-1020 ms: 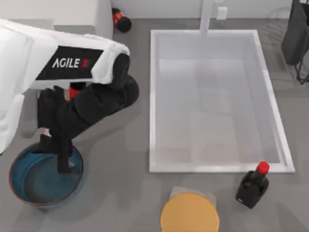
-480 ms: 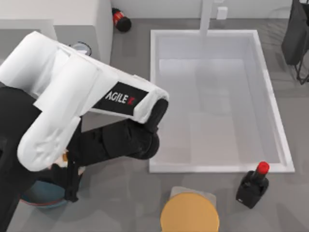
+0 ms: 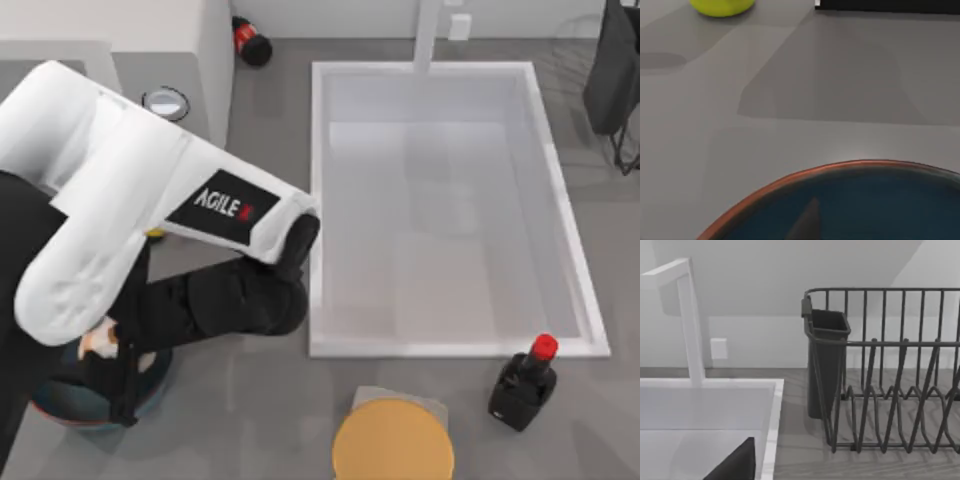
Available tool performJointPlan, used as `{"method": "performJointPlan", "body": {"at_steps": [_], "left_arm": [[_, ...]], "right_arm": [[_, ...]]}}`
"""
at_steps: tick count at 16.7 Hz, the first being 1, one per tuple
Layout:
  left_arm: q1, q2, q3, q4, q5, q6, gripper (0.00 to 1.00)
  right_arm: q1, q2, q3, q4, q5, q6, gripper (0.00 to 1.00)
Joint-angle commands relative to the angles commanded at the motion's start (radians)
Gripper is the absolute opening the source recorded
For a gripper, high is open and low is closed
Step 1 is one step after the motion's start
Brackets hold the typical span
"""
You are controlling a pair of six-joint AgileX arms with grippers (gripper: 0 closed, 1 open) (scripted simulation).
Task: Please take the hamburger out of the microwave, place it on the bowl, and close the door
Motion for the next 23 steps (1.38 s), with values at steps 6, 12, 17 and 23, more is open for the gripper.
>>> {"method": "performJointPlan", "body": {"at_steps": [6,12,17,23], "left_arm": [[0.025,0.001,-0.051,0.059,-0.023,0.018,0.0],[0.025,0.001,-0.051,0.059,-0.023,0.018,0.45],[0.025,0.001,-0.051,0.059,-0.023,0.018,0.83],[0.025,0.001,-0.051,0.059,-0.023,0.018,1.0]], "right_arm": [[0.0,0.0,0.0,0.0,0.0,0.0,1.0],[0.0,0.0,0.0,0.0,0.0,0.0,1.0],[0.0,0.0,0.0,0.0,0.0,0.0,1.0],[0.0,0.0,0.0,0.0,0.0,0.0,1.0]]}}
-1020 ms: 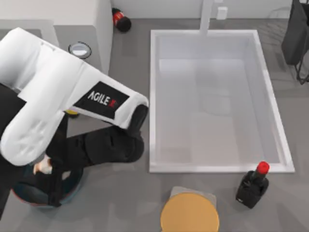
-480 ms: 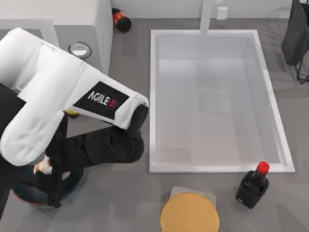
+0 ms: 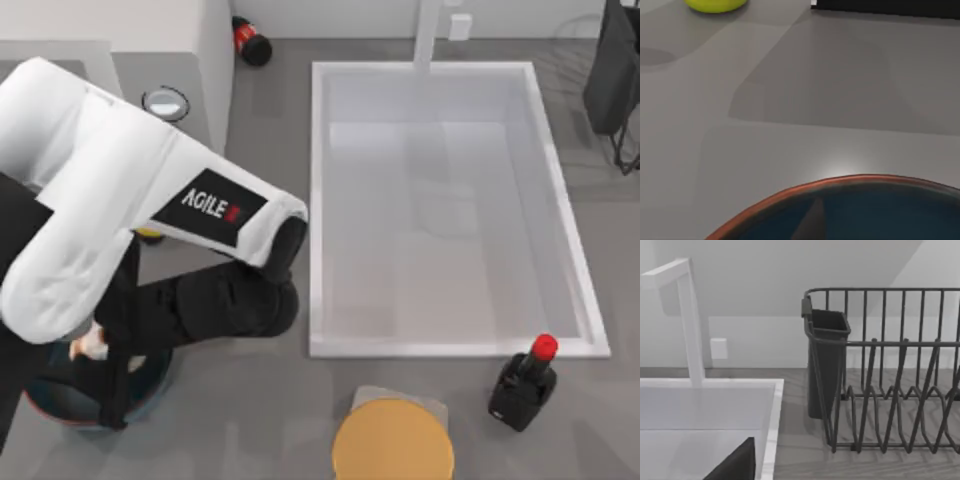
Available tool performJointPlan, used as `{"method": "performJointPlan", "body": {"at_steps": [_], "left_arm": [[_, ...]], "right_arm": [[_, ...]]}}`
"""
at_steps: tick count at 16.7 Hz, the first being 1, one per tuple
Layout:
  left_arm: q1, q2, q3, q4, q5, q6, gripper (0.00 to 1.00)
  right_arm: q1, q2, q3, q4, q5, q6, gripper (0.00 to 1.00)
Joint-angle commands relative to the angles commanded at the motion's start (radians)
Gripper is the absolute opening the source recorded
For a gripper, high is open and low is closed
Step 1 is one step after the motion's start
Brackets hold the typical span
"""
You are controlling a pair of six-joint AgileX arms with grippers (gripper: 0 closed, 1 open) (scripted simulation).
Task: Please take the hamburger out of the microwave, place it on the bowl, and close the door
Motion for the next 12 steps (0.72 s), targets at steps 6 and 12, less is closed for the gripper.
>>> {"method": "performJointPlan", "body": {"at_steps": [6,12], "left_arm": [[-0.017,-0.047,0.009,-0.018,-0.014,-0.046,1.0],[0.068,-0.241,-0.124,0.117,0.079,0.167,1.0]], "right_arm": [[0.0,0.0,0.0,0.0,0.0,0.0,1.0],[0.0,0.0,0.0,0.0,0.0,0.0,1.0]]}}
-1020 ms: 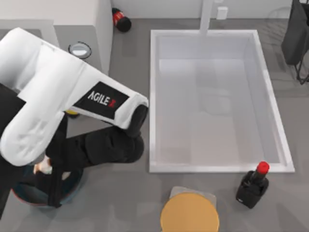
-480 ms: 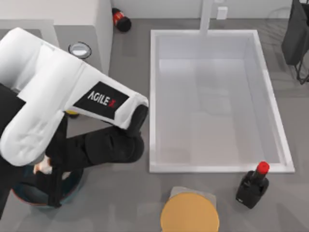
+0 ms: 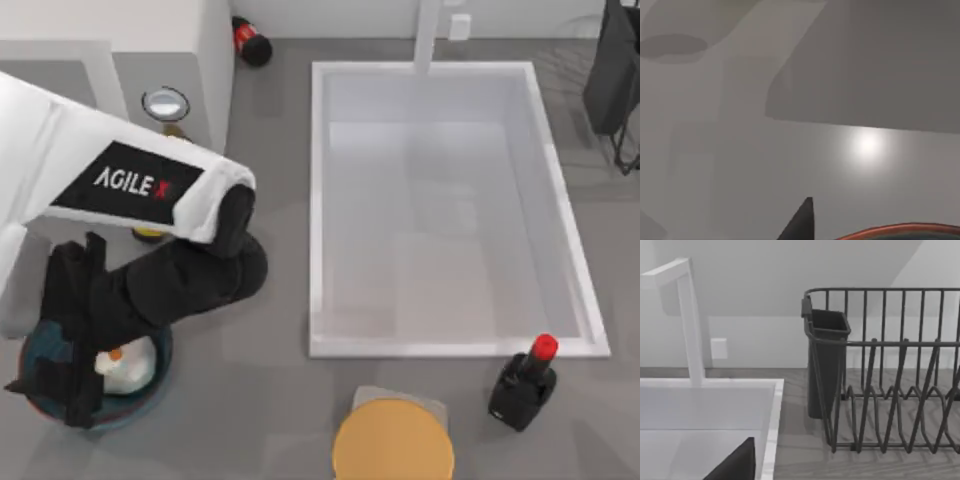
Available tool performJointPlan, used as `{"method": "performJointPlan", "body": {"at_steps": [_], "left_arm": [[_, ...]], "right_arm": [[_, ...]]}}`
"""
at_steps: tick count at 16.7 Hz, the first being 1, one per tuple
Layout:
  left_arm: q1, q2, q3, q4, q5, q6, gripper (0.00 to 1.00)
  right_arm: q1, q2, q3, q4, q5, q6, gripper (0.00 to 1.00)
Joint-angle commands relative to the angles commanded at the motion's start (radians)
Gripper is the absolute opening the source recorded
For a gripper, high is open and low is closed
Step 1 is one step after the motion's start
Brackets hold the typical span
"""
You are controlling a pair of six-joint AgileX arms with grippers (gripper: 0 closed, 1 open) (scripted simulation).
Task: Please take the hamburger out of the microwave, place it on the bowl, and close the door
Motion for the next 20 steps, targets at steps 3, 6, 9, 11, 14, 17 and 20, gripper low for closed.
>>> {"method": "performJointPlan", "body": {"at_steps": [3,6,9,11,14,17,20], "left_arm": [[0.081,-0.214,-0.134,0.141,0.092,0.249,1.0],[0.171,-0.485,-0.295,0.316,0.199,0.586,1.0],[0.262,-0.795,-0.472,0.515,0.313,0.979,1.0],[0.32,-1.014,-0.593,0.655,0.389,1.253,1.0],[0.398,-1.342,-0.771,0.868,0.498,1.653,1.0],[0.462,-1.643,-0.934,1.068,0.595,2.004,1.0],[0.508,-1.89,-1.065,1.236,0.67,2.269,1.0]], "right_arm": [[0.0,0.0,0.0,0.0,0.0,0.0,1.0],[0.0,0.0,0.0,0.0,0.0,0.0,1.0],[0.0,0.0,0.0,0.0,0.0,0.0,1.0],[0.0,0.0,0.0,0.0,0.0,0.0,1.0],[0.0,0.0,0.0,0.0,0.0,0.0,1.0],[0.0,0.0,0.0,0.0,0.0,0.0,1.0],[0.0,0.0,0.0,0.0,0.0,0.0,1.0]]}}
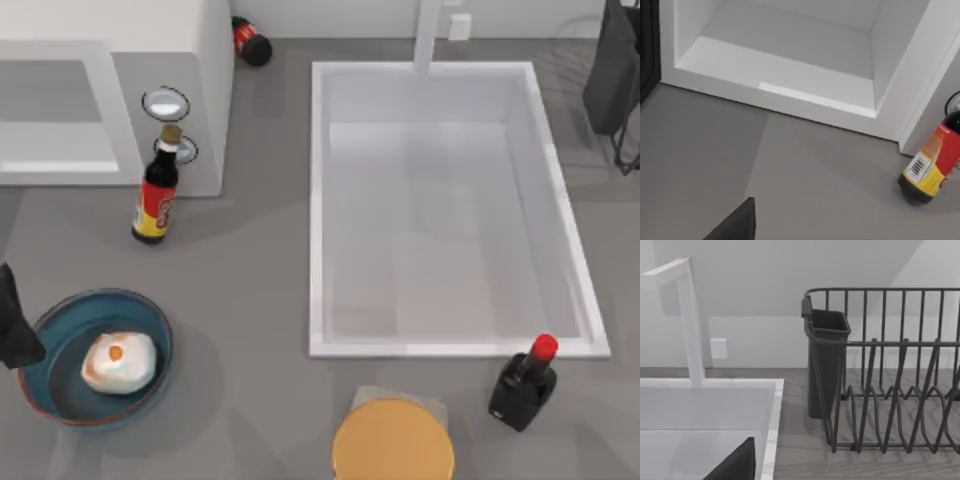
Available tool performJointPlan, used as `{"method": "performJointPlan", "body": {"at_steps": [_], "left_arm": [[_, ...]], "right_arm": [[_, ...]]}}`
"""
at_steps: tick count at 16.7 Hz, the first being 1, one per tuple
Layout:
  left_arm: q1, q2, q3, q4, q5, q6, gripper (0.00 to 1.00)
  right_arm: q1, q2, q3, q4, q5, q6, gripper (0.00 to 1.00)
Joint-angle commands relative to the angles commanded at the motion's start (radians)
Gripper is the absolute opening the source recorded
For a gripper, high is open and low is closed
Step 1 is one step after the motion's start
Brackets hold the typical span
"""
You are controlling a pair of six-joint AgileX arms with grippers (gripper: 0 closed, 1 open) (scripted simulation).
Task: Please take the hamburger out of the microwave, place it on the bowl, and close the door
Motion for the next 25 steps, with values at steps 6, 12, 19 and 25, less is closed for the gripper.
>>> {"method": "performJointPlan", "body": {"at_steps": [6,12,19,25], "left_arm": [[0.037,-0.239,-0.133,0.176,0.07,0.248,1.0],[0.037,-0.243,-0.136,0.179,0.072,0.252,0.92],[0.037,-0.243,-0.136,0.179,0.072,0.252,0.4],[0.037,-0.243,-0.136,0.179,0.072,0.252,0.0]], "right_arm": [[0.0,0.0,0.0,0.0,0.0,0.0,1.0],[0.0,0.0,0.0,0.0,0.0,0.0,1.0],[0.0,0.0,0.0,0.0,0.0,0.0,1.0],[0.0,0.0,0.0,0.0,0.0,0.0,1.0]]}}
